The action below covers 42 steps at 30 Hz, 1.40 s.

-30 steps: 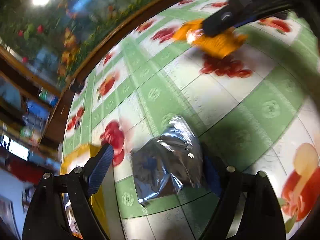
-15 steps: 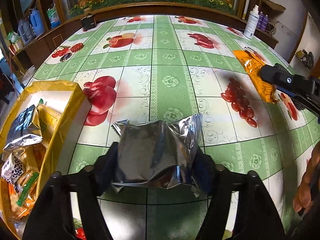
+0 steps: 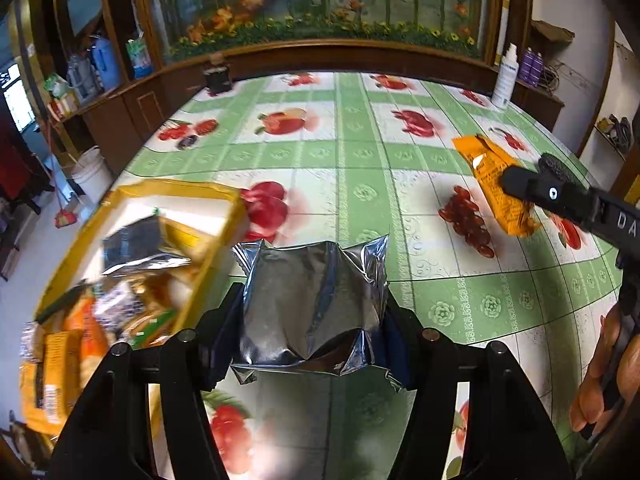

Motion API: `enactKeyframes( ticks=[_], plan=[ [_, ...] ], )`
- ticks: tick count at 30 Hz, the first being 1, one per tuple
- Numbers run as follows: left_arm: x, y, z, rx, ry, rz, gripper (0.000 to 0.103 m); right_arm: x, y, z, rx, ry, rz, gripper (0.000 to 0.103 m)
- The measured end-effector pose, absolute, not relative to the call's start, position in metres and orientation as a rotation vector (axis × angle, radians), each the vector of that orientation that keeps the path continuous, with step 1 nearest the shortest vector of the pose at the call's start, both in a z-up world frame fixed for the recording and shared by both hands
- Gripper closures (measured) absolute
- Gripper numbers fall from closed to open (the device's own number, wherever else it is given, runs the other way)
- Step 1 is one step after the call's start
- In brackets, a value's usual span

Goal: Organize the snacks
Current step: 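Lift the silver bag with left gripper toward the foam box while right gripper carries the orange packet, then lower the silver bag with left gripper into the box while right gripper lowers the orange packet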

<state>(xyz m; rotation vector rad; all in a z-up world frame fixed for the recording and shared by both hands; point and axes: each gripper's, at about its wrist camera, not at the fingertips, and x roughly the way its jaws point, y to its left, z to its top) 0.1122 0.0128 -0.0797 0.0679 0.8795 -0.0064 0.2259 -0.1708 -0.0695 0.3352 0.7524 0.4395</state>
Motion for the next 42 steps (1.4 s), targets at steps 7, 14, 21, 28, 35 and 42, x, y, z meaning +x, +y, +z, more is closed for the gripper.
enactKeyframes(
  ticks=[7, 14, 21, 28, 35, 42],
  plan=[
    [0.092, 0.047, -0.052, 0.046, 0.812, 0.093, 0.042, 0.213, -0.137, -0.056, 0.306, 0.744, 0.507, 0.075],
    [0.076, 0.071, -0.038, 0.014, 0.766, 0.14, 0.042, 0.199, -0.109, -0.043, 0.262, 0.723, 0.553, 0.076],
    [0.066, 0.087, -0.032, 0.026, 0.725, 0.204, 0.041, 0.191, -0.088, -0.028, 0.224, 0.699, 0.594, 0.076],
    [0.062, 0.109, -0.032, 0.006, 0.712, 0.25, 0.041, 0.187, -0.063, -0.021, 0.183, 0.689, 0.636, 0.076],
    [0.053, 0.13, -0.03, -0.012, 0.678, 0.302, 0.041, 0.179, -0.031, -0.013, 0.115, 0.66, 0.675, 0.076],
    [0.049, 0.156, -0.034, -0.037, 0.669, 0.36, 0.041, 0.175, 0.007, -0.007, 0.045, 0.647, 0.719, 0.075]
  ],
)
